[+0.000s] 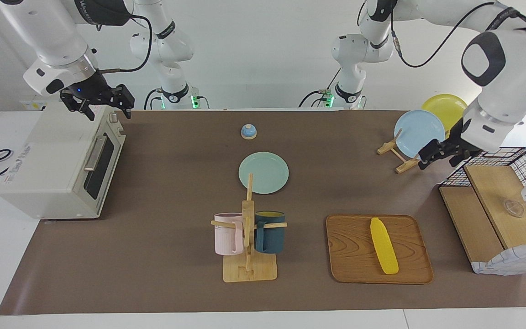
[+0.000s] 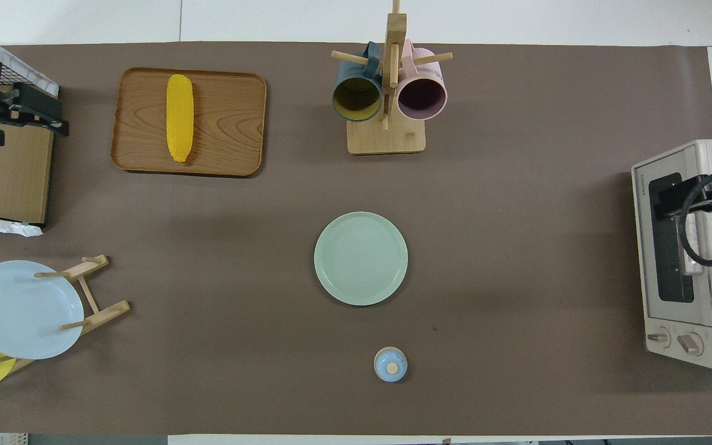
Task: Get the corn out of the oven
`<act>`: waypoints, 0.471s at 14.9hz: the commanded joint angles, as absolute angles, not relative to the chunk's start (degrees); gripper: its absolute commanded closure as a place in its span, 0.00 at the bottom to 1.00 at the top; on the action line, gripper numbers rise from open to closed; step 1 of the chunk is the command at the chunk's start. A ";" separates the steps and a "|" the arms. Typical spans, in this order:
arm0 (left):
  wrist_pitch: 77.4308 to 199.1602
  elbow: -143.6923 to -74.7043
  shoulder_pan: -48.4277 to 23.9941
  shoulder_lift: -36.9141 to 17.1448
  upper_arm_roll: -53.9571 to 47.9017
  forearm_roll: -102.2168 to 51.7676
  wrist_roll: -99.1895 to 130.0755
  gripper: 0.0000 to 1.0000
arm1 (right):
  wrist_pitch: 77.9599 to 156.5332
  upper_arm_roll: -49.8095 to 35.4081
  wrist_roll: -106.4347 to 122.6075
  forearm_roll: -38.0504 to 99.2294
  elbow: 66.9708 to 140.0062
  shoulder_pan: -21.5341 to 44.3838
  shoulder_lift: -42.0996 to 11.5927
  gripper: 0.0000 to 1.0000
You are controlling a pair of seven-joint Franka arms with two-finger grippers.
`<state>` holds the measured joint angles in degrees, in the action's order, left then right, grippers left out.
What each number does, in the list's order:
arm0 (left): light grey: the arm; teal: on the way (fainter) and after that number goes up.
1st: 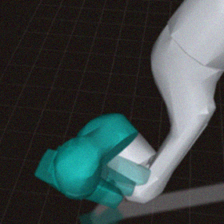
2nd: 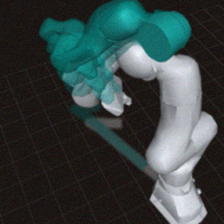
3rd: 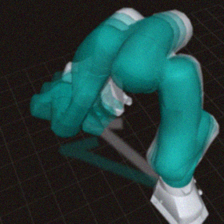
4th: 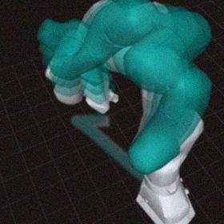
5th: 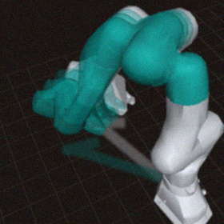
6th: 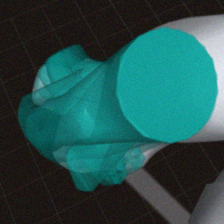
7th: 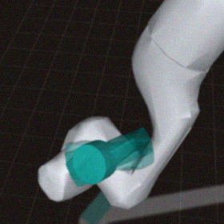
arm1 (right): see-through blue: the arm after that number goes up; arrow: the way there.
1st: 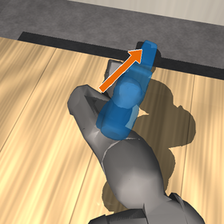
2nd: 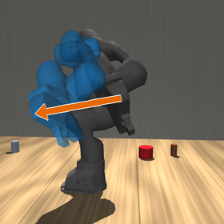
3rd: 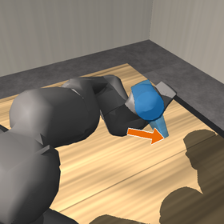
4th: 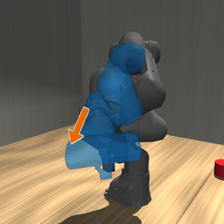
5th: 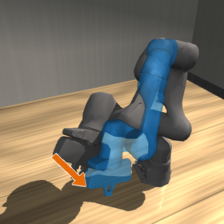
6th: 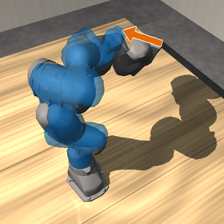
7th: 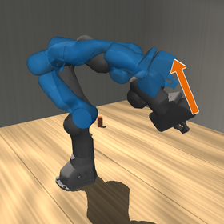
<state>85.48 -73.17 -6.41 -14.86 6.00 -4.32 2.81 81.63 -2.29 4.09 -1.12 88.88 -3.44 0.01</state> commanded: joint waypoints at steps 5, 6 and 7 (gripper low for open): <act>74.62 -80.04 -6.95 -1.52 6.15 -1.23 3.96 0.00 | 84.20 -2.46 3.16 -0.70 91.50 -4.04 1.32 0.00; 75.14 -83.37 -6.60 1.38 5.98 -1.14 3.78 0.00 | 84.11 -2.46 3.16 -0.70 91.41 -3.96 1.32 0.00; 75.76 -87.58 -5.90 4.97 5.80 -1.14 3.52 0.00 | 84.11 -2.46 3.16 -0.79 91.41 -4.04 1.23 0.00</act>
